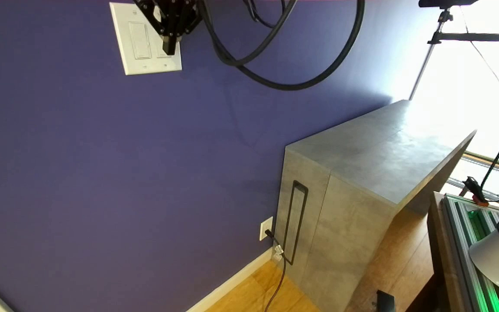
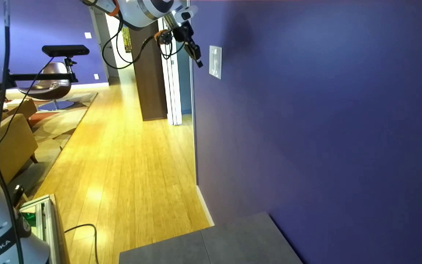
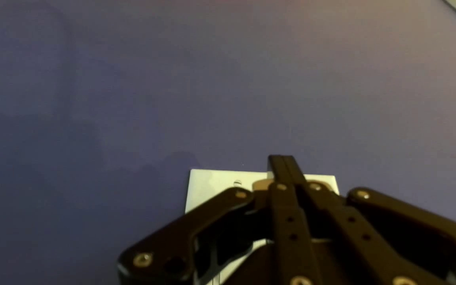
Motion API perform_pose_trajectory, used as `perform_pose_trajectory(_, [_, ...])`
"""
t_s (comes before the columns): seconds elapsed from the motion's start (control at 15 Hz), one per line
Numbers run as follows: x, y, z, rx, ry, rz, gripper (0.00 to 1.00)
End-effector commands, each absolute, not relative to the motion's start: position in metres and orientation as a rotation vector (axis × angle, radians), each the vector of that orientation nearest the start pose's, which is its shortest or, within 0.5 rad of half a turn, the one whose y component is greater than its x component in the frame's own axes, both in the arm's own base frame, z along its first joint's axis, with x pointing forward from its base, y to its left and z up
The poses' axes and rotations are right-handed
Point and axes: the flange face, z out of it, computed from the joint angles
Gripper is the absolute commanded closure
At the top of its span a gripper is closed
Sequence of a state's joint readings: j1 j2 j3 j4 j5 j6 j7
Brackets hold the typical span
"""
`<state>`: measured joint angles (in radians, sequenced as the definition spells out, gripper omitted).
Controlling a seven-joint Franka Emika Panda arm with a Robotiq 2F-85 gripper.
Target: Flip the right light switch on the wall
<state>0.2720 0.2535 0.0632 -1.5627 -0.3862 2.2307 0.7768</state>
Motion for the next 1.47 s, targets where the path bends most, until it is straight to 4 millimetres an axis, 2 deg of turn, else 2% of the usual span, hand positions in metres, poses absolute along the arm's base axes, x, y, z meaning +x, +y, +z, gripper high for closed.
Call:
perform_pose_trajectory(0.0, [0.623,0.196,0.555,-3.075,0.173,-0.811,1.00])
perform_pose_trajectory(0.13, [0.612,0.192,0.558,-3.077,-0.006,-0.866,1.00])
perform_pose_trajectory(0.2, [0.605,0.190,0.560,-3.091,-0.089,-0.881,0.74])
perform_pose_trajectory(0.33, [0.589,0.186,0.563,-3.109,-0.230,-0.881,0.68])
perform_pose_trajectory(0.6, [0.546,0.171,0.575,-3.074,-0.399,-0.789,0.41])
perform_pose_trajectory(0.73, [0.523,0.154,0.579,-3.029,-0.448,-0.764,0.27])
perform_pose_trajectory(0.93, [0.495,0.128,0.586,-2.996,-0.428,-0.729,0.06])
perform_pose_trajectory(1.07, [0.475,0.111,0.589,-3.006,-0.393,-0.695,0.00])
perform_pose_trajectory(1.4, [0.436,0.078,0.595,-2.954,-0.338,-0.695,0.00])
